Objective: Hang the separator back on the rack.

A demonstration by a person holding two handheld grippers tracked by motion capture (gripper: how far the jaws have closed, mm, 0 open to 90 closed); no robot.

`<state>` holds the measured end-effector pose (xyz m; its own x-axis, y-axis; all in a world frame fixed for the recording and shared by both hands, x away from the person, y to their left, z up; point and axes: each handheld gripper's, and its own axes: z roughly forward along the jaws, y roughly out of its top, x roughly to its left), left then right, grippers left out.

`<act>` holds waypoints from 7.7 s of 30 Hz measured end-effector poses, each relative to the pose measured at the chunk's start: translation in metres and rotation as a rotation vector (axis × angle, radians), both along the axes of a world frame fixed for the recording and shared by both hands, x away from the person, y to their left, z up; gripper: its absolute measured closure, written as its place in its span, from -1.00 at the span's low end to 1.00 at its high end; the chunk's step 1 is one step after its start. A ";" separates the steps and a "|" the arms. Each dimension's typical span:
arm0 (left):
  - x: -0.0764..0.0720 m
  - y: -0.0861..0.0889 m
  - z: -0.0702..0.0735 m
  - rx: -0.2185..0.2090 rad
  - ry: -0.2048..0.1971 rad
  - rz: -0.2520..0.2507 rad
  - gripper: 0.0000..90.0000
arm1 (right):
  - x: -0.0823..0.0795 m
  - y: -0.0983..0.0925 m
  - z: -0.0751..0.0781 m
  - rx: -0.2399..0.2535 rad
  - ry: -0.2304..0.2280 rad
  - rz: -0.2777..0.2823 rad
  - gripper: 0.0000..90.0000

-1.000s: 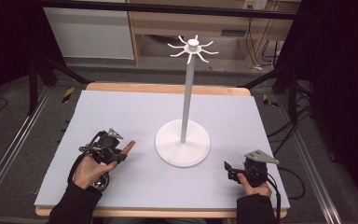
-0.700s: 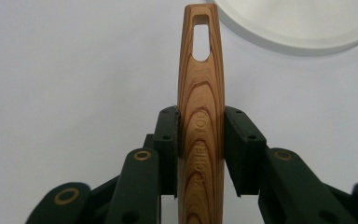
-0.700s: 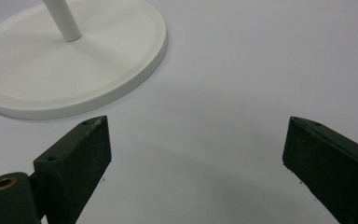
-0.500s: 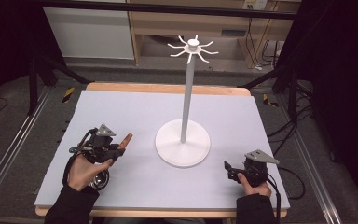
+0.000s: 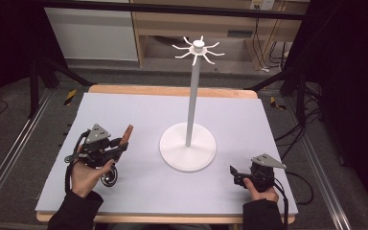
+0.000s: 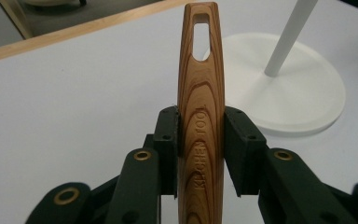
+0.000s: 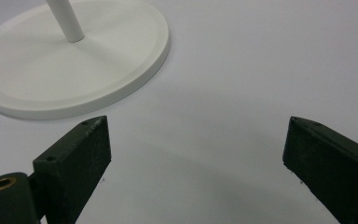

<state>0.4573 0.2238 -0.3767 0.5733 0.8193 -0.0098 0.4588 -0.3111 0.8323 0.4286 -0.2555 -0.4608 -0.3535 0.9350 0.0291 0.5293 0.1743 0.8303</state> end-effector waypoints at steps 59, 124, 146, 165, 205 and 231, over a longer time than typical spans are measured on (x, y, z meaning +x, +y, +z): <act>-0.002 -0.049 0.125 -0.212 -0.323 -0.080 0.50 | 0.002 -0.003 -0.001 -0.009 -0.006 0.000 -0.83; 0.011 -0.100 0.180 -0.265 -0.372 -0.178 0.51 | 0.002 -0.004 -0.001 0.006 -0.004 0.001 -0.83; 0.021 -0.114 0.183 -0.246 -0.359 -0.182 0.50 | 0.002 -0.005 -0.001 0.007 -0.008 0.004 -0.83; 0.030 -0.124 0.175 -0.247 -0.347 -0.195 0.50 | 0.001 -0.005 0.000 0.027 -0.003 -0.003 -0.83; 0.029 -0.109 0.155 -0.190 -0.334 -0.183 0.10 | 0.003 -0.006 -0.002 0.022 0.003 0.000 -0.84; 0.010 -0.041 0.050 -0.098 -0.170 -0.109 -0.18 | 0.004 -0.006 -0.004 -0.002 0.010 0.002 -0.84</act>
<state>0.4672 0.1832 -0.3268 0.6587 0.7522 0.0181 0.2769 -0.2648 0.9237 0.4329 -0.2611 -0.4646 -0.3551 0.9343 0.0311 0.5372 0.1767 0.8247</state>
